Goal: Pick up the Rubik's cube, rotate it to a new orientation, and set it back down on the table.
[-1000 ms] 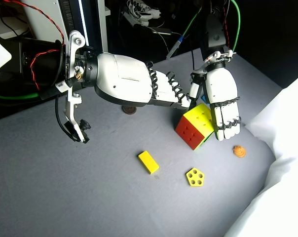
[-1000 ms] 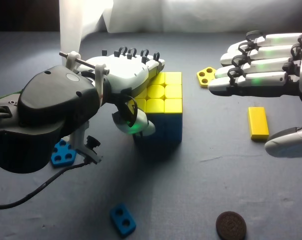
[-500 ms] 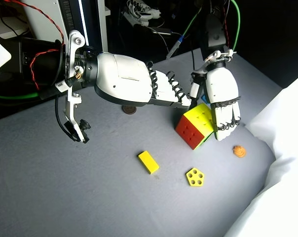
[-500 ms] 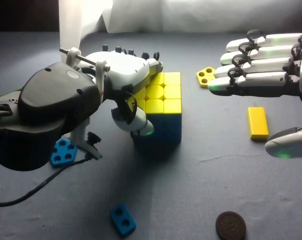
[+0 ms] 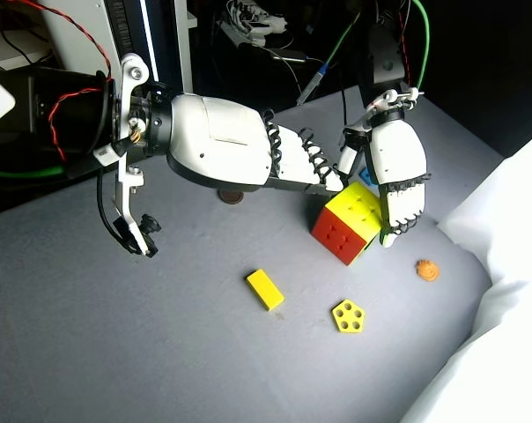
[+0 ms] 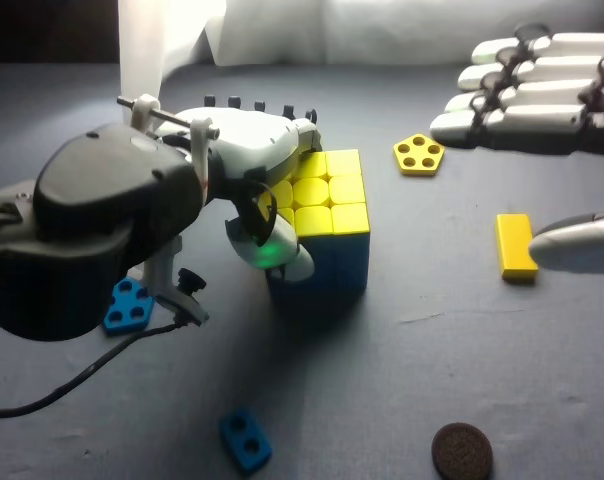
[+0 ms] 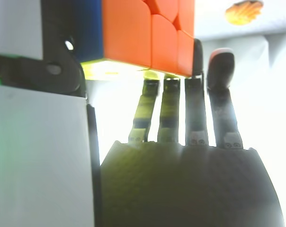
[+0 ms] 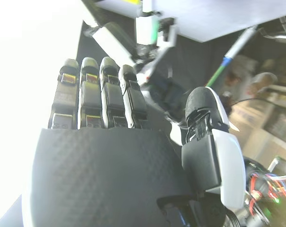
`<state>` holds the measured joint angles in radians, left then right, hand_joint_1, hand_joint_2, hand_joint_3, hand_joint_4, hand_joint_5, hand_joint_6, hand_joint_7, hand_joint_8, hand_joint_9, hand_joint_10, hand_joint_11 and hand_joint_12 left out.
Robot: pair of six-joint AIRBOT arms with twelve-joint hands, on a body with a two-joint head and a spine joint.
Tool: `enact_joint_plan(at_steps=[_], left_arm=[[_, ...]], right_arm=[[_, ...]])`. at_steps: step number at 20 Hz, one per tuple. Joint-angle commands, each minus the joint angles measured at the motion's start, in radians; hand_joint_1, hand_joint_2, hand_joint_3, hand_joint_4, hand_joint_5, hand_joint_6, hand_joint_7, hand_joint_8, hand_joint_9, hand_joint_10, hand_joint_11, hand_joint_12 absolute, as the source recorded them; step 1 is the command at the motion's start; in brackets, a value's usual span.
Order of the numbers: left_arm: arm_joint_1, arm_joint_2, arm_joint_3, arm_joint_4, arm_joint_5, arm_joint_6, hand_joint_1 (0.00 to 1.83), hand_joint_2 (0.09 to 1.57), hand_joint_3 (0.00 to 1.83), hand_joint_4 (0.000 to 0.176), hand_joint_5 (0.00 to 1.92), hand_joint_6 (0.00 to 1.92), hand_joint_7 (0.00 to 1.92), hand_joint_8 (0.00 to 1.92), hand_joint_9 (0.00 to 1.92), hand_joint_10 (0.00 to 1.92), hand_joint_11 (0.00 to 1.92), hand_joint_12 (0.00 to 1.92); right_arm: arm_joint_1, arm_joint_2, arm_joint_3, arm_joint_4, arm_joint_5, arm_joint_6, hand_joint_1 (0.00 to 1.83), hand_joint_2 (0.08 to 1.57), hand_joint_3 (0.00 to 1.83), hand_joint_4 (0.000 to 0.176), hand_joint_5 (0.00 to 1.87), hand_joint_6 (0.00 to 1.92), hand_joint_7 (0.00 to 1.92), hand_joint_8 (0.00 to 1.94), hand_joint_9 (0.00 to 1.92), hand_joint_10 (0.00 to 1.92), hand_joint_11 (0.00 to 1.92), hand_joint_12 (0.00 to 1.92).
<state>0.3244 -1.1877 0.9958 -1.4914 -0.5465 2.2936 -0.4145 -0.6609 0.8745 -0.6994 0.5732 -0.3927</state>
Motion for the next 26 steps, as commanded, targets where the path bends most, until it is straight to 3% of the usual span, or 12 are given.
enact_joint_plan(at_steps=[1, 4, 7, 8, 13, 17, 19, 21, 22, 23, 24, 26], left_arm=[[-0.025, 0.014, -0.007, 0.025, -0.015, 0.021, 1.02, 1.4, 0.0, 0.011, 0.44, 1.74, 0.54, 1.77, 0.36, 1.83, 0.33, 1.92], [-0.064, 0.031, -0.025, -0.04, -0.016, 0.084, 1.11, 1.35, 0.0, 0.0, 0.61, 1.42, 0.55, 1.84, 0.34, 1.84, 0.29, 1.92], [-0.108, 0.049, -0.047, -0.099, -0.018, 0.144, 1.15, 1.33, 0.0, 0.0, 0.68, 1.29, 0.52, 1.89, 0.28, 1.9, 0.22, 1.92], [-0.125, 0.056, -0.056, -0.116, -0.019, 0.157, 1.15, 1.33, 0.0, 0.0, 0.69, 1.28, 0.5, 1.9, 0.27, 1.92, 0.24, 1.92], [-0.208, 0.085, -0.094, -0.211, -0.027, 0.245, 1.04, 1.39, 0.01, 0.0, 0.5, 1.64, 0.52, 1.82, 0.32, 1.89, 0.3, 1.92], [-0.257, 0.095, -0.112, -0.254, -0.028, 0.269, 1.04, 1.4, 0.0, 0.0, 0.5, 1.64, 0.52, 1.84, 0.33, 1.89, 0.28, 1.92], [-0.271, 0.095, -0.12, -0.268, -0.028, 0.269, 1.02, 1.41, 0.0, 0.005, 0.47, 1.7, 0.51, 1.83, 0.33, 1.89, 0.27, 1.92], [-0.28, 0.096, -0.129, -0.275, -0.029, 0.269, 1.02, 1.41, 0.0, 0.003, 0.47, 1.69, 0.5, 1.85, 0.31, 1.9, 0.25, 1.92], [-0.283, 0.097, -0.132, -0.275, -0.031, 0.269, 1.05, 1.38, 0.0, 0.0, 0.51, 1.63, 0.55, 1.78, 0.34, 1.87, 0.29, 1.92], [-0.288, 0.099, -0.133, -0.275, -0.032, 0.269, 1.05, 1.38, 0.0, 0.001, 0.51, 1.63, 0.56, 1.77, 0.34, 1.86, 0.3, 1.92], [-0.29, 0.099, -0.133, -0.275, -0.032, 0.269, 1.04, 1.39, 0.0, 0.007, 0.49, 1.66, 0.54, 1.78, 0.33, 1.86, 0.3, 1.92], [-0.292, 0.1, -0.133, -0.272, -0.032, 0.269, 1.07, 1.38, 0.0, 0.0, 0.57, 1.54, 0.5, 1.86, 0.3, 1.91, 0.28, 1.92]], right_arm=[[0.007, 0.007, -0.003, 0.04, 0.09, 0.0, 0.0, 1.26, 0.0, 0.0, 0.11, 0.01, 0.13, 0.01, 0.06, 0.0, 0.02, 0.01], [0.006, 0.009, -0.003, 0.055, 0.061, -0.001, 0.0, 1.27, 0.0, 0.0, 0.07, 0.01, 0.12, 0.01, 0.06, 0.02, 0.0, 0.18], [0.005, 0.009, -0.004, 0.056, 0.056, -0.001, 0.0, 1.27, 0.0, 0.0, 0.08, 0.01, 0.09, 0.0, 0.06, 0.02, 0.0, 0.16], [0.005, 0.009, -0.004, 0.056, 0.056, -0.001, 0.0, 1.25, 0.0, 0.0, 0.1, 0.01, 0.11, 0.01, 0.08, 0.02, 0.0, 0.27], [0.007, 0.008, -0.008, 0.056, 0.054, -0.001, 0.0, 1.28, 0.0, 0.0, 0.06, 0.0, 0.09, 0.0, 0.07, 0.0, 0.0, 0.07], [0.037, -0.008, -0.009, 0.057, 0.014, 0.006, 0.0, 1.28, 0.0, 0.0, 0.07, 0.0, 0.11, 0.0, 0.09, 0.01, 0.0, 0.18], [0.042, -0.01, -0.009, 0.058, 0.021, 0.009, 0.0, 1.28, 0.0, 0.0, 0.1, 0.02, 0.16, 0.01, 0.14, 0.03, 0.0, 0.37], [0.05, -0.013, -0.009, 0.074, 0.031, 0.01, 0.0, 1.28, 0.0, 0.0, 0.13, 0.02, 0.25, 0.03, 0.26, 0.09, 0.0, 0.79], [0.058, -0.016, -0.009, 0.08, 0.029, 0.01, 0.0, 1.28, 0.0, 0.0, 0.17, 0.03, 0.41, 0.16, 0.23, 0.74, 0.0, 1.38], [0.07, -0.022, -0.011, 0.087, 0.01, 0.01, 0.0, 1.27, 0.0, 0.0, 0.17, 0.02, 0.36, 0.62, 0.19, 1.21, 0.0, 1.72], [0.075, -0.025, -0.012, 0.087, 0.002, 0.01, 0.0, 1.29, 0.0, 0.0, 0.15, 0.02, 0.38, 1.07, 0.31, 1.58, 0.12, 1.88], [0.085, -0.03, -0.018, 0.088, 0.001, 0.01, 0.07, 1.27, 0.0, 0.0, 0.14, 0.01, 0.43, 1.46, 0.44, 1.9, 0.38, 1.92]])
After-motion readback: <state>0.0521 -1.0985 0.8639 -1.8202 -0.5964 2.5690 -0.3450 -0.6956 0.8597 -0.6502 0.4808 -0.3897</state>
